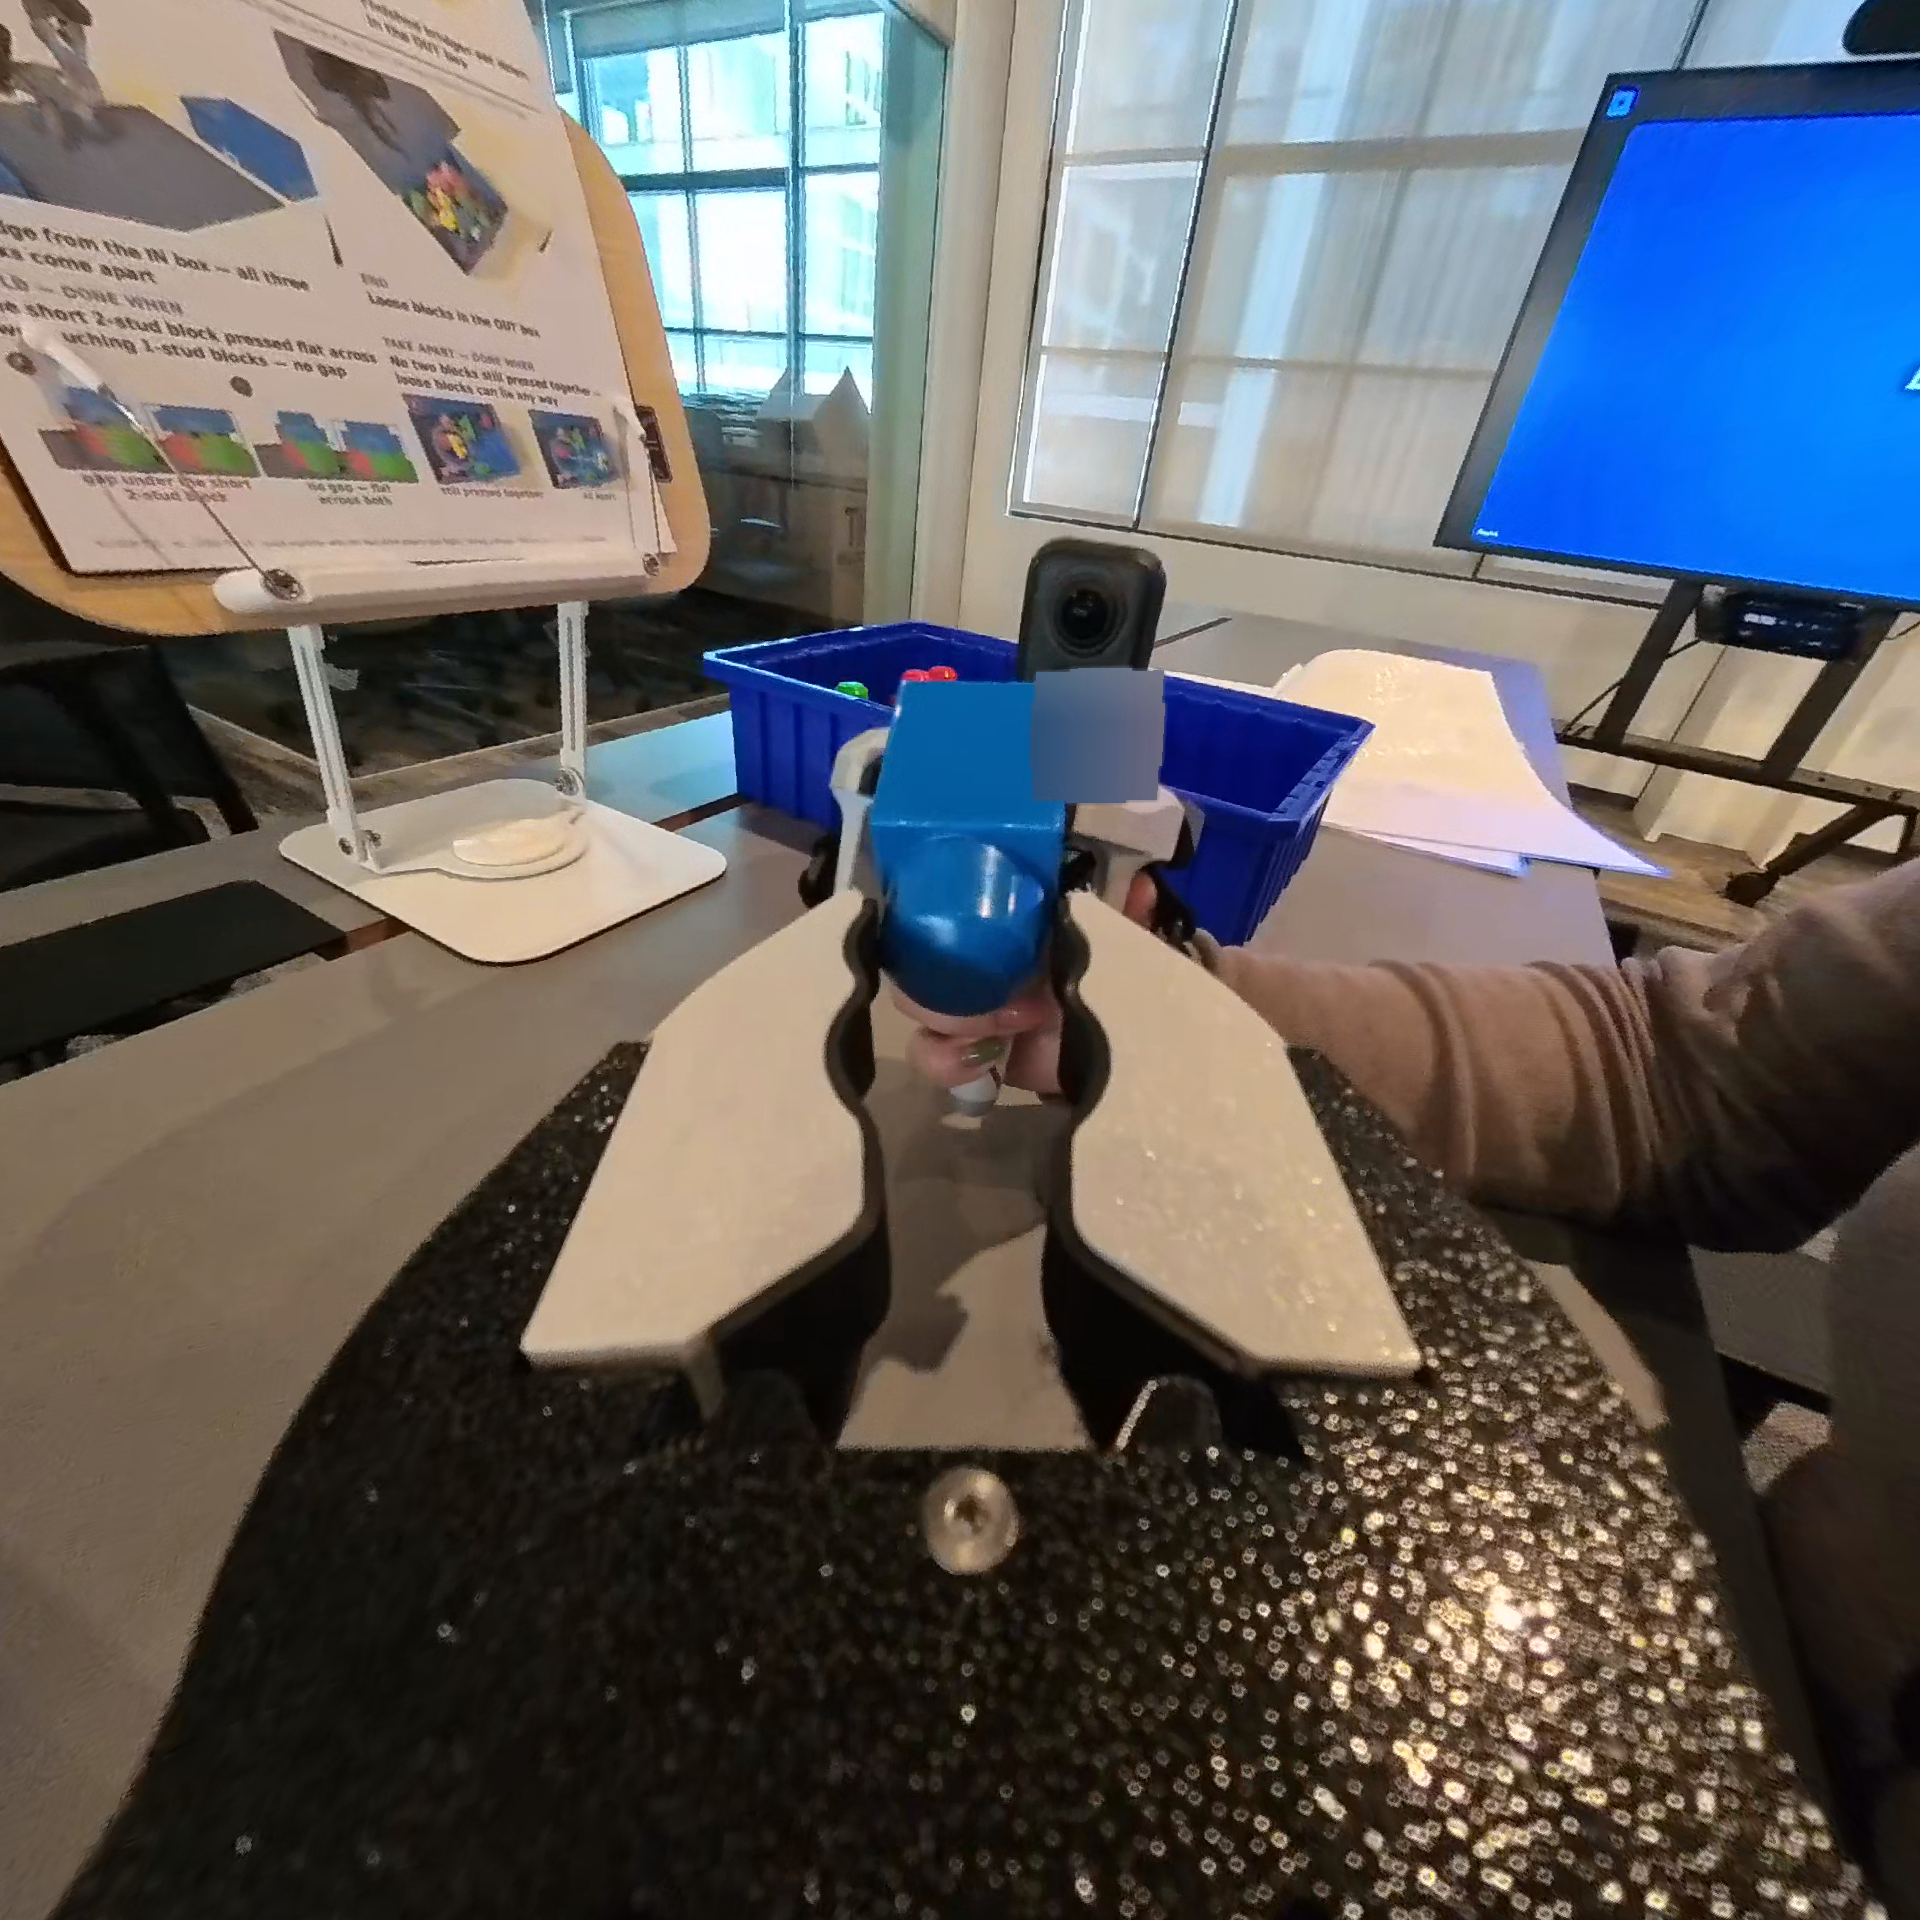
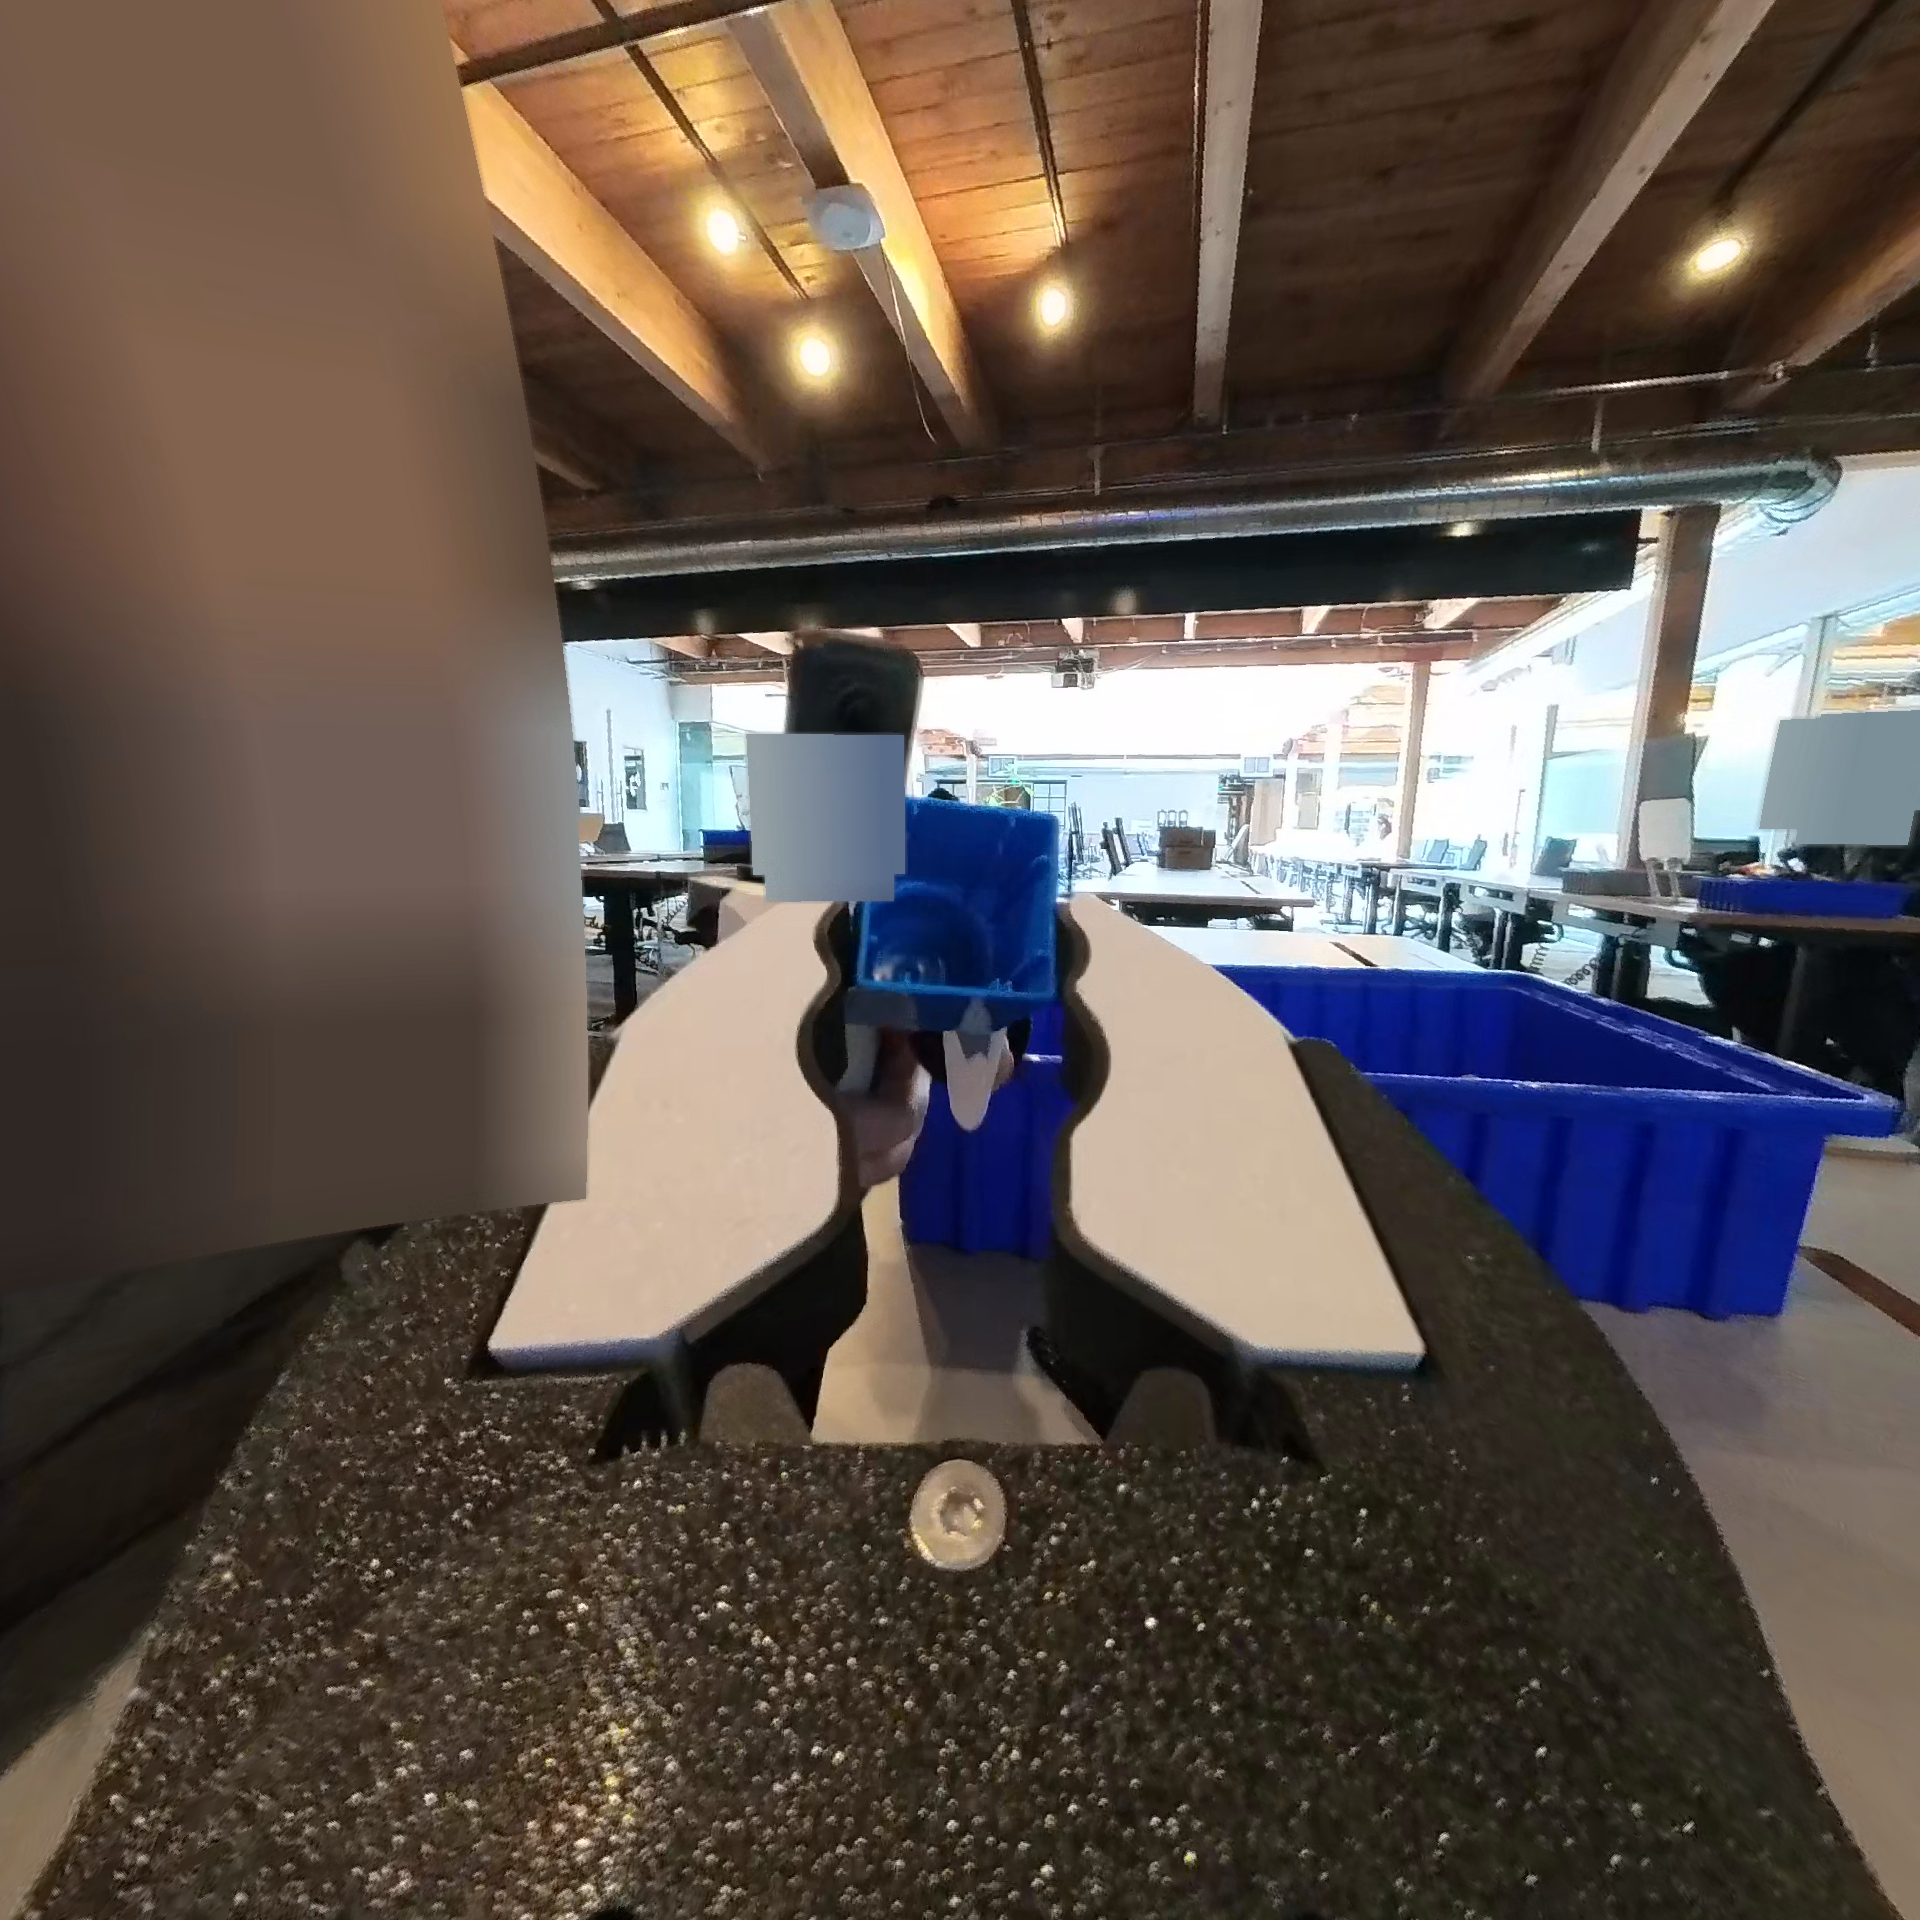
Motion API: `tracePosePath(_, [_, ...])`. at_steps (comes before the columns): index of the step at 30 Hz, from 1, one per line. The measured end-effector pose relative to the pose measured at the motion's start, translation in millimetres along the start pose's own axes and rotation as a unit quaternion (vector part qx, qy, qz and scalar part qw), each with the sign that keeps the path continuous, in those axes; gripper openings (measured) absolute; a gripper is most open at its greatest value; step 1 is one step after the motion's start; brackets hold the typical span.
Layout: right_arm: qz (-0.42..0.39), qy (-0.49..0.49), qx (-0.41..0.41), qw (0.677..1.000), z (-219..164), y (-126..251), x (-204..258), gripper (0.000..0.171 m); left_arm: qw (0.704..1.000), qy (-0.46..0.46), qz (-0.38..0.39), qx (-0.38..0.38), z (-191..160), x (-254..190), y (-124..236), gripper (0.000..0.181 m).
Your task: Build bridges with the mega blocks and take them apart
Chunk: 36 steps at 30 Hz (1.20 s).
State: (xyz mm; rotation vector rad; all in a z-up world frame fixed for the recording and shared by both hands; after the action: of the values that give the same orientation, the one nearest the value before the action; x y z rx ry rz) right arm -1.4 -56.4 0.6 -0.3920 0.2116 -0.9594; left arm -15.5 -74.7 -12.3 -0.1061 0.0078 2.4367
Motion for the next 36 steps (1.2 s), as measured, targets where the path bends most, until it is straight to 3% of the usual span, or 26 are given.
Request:
tracePosePath(2, [-0.015,0.012,0.007,1.0,-2,2,-4,0.041,1.0,-0.011,0.013,0.012,-1,2,1,0.031])
tracePosePath(5, [-0.105,0.034,0.019,0.994,-4,17,-28,0.064,0.997,-0.034,0.05,0.04,-3,10,5,0.029])
tracePosePath(8, [-0.223,0.1,0.031,0.969,-3,45,-53,0.063,0.991,-0.059,0.091,0.073,-4,21,12,0.029])
tracePosePath(12, [-0.357,0.19,0.106,0.909,-19,75,-75,0.06,0.979,-0.08,0.141,0.12,-6,36,20,0.029])
tracePosePath(17, [-0.397,0.221,0.139,0.88,-25,82,-80,0.059,0.964,-0.11,0.162,0.181,-10,51,23,0.029])
tracePosePath(20, [-0.401,0.206,0.14,0.882,-27,85,-83,0.057,0.944,-0.151,0.153,0.251,-14,60,25,0.029])
tracePosePath(26, [-0.366,0.194,0.128,0.901,-28,78,-75,0.057,0.921,-0.205,0.132,0.305,-11,69,28,0.029])
tracePosePath(30, [-0.282,0.207,0.132,0.927,-26,54,-51,0.049,0.897,-0.255,0.1,0.348,-29,67,28,0.029])
tracePosePath(36, [-0.164,0.21,0.244,0.933,-66,27,-30,0.058,0.84,-0.308,0.053,0.444,-75,65,34,0.029])
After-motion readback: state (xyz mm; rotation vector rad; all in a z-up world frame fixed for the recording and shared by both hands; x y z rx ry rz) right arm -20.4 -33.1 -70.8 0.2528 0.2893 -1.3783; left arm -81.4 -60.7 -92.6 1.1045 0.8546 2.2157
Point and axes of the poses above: each gripper's, where its closed fingertips meet, y back along the fingers, z out of its top, x = y × z across the jaws, the point moved 1 cm from there along y, back along the fingers, and after that the axes turned 1 degree about -y, right-handed, at the moved point
